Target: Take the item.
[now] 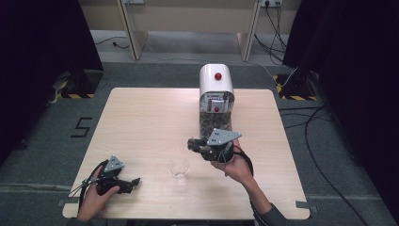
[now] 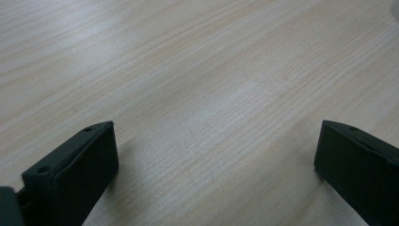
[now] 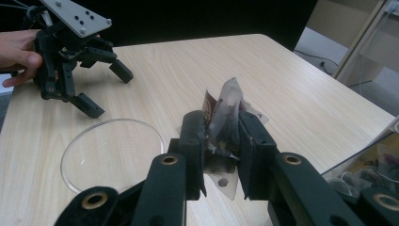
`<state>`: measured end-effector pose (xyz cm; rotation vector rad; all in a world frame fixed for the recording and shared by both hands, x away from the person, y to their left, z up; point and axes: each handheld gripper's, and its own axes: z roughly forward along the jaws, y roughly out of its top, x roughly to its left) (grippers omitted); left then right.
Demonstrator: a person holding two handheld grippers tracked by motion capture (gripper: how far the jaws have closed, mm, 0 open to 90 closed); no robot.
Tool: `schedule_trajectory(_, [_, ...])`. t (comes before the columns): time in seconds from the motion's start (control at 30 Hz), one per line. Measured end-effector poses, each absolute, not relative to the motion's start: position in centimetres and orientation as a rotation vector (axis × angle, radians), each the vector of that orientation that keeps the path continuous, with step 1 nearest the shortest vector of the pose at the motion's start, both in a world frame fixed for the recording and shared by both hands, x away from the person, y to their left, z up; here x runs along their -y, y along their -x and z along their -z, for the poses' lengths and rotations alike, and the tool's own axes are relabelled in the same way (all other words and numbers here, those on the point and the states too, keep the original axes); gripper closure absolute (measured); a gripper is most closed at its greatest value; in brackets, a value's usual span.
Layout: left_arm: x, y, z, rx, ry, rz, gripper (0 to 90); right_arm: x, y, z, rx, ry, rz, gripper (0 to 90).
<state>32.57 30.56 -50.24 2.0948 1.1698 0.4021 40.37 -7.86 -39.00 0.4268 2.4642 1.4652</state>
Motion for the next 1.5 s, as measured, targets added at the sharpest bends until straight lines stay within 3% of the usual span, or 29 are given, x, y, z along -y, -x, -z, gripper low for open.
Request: schedule_trajectory(1.5, [-30.6,-32.6,50.2,-1.17,-2.095,-0.402,0.0,5.0,-38.0,39.8,-2.598,-0.296,-1.517,74.3])
